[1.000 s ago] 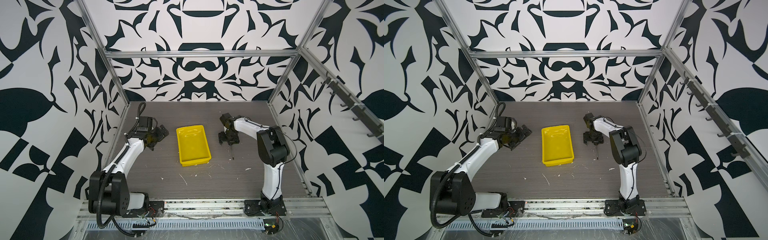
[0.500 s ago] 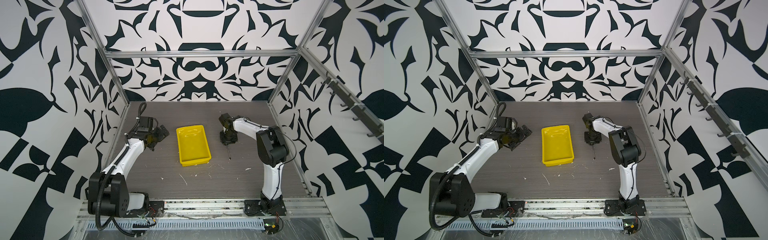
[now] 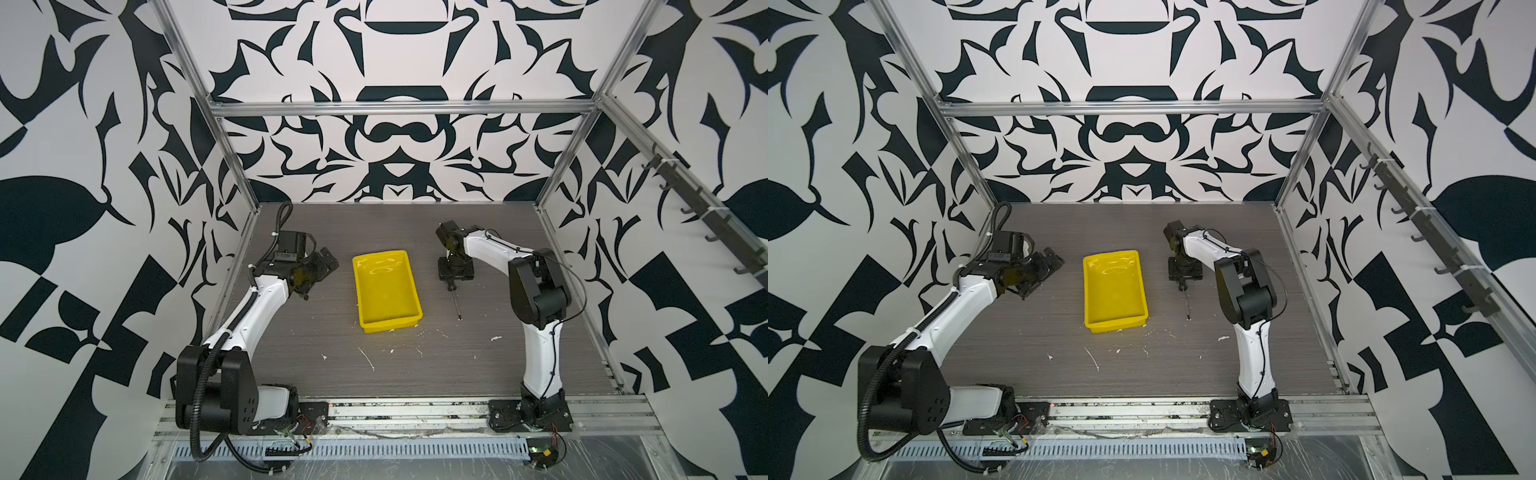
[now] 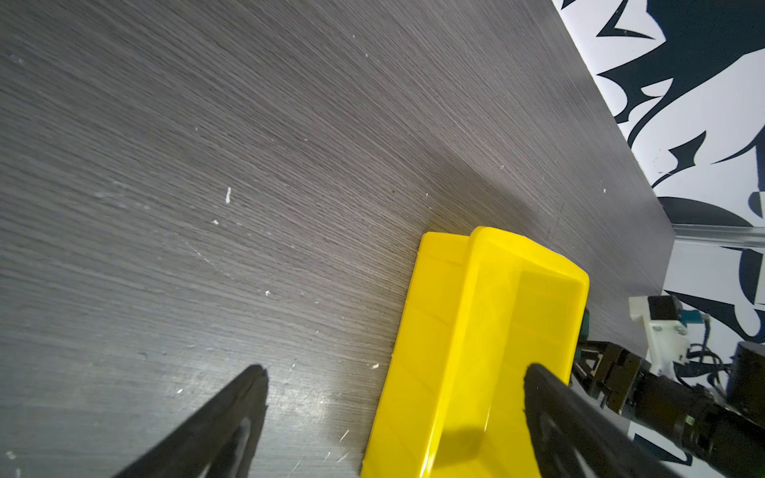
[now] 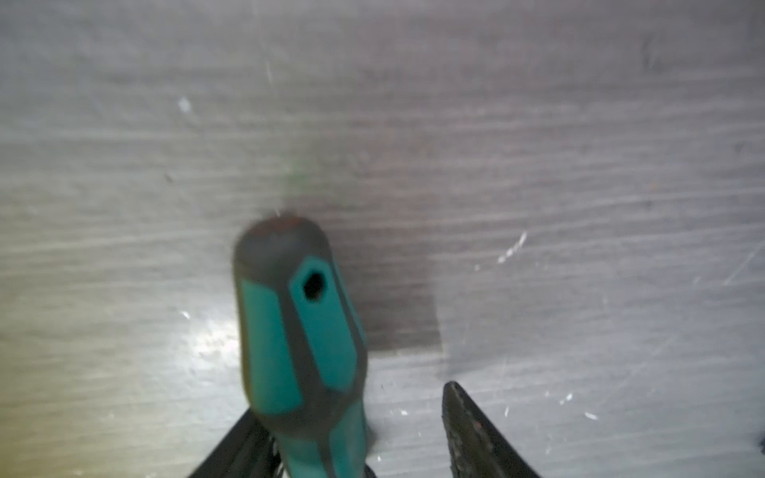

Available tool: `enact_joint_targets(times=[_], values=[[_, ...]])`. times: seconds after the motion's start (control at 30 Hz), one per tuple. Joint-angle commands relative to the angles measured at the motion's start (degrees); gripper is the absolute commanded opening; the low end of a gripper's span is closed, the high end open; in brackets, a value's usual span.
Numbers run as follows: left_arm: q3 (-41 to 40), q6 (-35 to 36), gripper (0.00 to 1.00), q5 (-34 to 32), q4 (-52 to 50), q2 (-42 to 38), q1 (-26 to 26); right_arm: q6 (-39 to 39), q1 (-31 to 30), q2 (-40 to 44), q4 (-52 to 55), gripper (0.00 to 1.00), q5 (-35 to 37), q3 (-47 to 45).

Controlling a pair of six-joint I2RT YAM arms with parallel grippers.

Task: Put the screwdriver in the bin
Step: Pick up the screwdriver from the center of the table.

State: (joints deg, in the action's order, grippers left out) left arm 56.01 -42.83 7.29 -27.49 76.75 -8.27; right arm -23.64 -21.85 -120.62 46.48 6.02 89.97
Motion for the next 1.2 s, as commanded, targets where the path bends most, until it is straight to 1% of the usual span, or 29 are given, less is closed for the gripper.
enact_joint_targets(times=[0.0, 0.07, 0.13, 0.23, 0.4, 0.7, 0.83, 0.93, 1.07, 1.17], values=[[-0.43, -0.16, 0.99, -0.52, -2.66, -1.75, -0.08, 0.18, 0.05, 0.30, 1.24, 0.52, 0.59, 2.33], [-0.96, -0.82, 0.99, -0.22, -2.75, -1.89, -0.16, 0.08, 0.05, 0.98, 0.11, 0.36, 0.03, 0.94], [-0.92, -1.27, 0.99, -0.12, -2.92, -1.63, -0.25, -0.26, 0.05, 1.82, -1.06, 0.25, -0.56, -0.92], [-0.22, -1.58, 1.00, -0.79, -3.03, -1.50, -0.67, -0.58, 0.03, 2.85, -0.96, 0.15, -0.95, -2.61], [0.12, -2.26, 1.00, -1.73, -3.01, -2.37, -0.96, -0.33, 0.05, 6.34, -0.91, 0.00, 1.33, -4.79], [-0.88, -1.93, 0.99, -2.24, -3.45, -3.27, -1.00, 1.76, 0.05, 10.26, 0.54, 0.00, 2.86, -4.27], [-0.77, -1.16, 0.99, -3.03, -3.87, -3.27, -1.04, 1.82, -0.18, 14.42, 3.98, 0.00, 3.34, -1.44], [-0.96, -0.87, 0.99, -3.24, -3.94, -3.28, -1.00, 0.49, -0.54, 18.51, 7.19, 0.00, 3.00, 0.40], [-1.22, -0.29, 0.99, -2.91, -4.29, -3.32, -1.03, -4.17, -3.35, 24.40, 11.19, 0.00, 0.65, 2.33], [-1.93, 0.44, 0.99, -3.04, -4.76, -4.21, -1.04, -8.04, -8.28, 26.56, 14.76, 0.00, -0.54, 7.10]])
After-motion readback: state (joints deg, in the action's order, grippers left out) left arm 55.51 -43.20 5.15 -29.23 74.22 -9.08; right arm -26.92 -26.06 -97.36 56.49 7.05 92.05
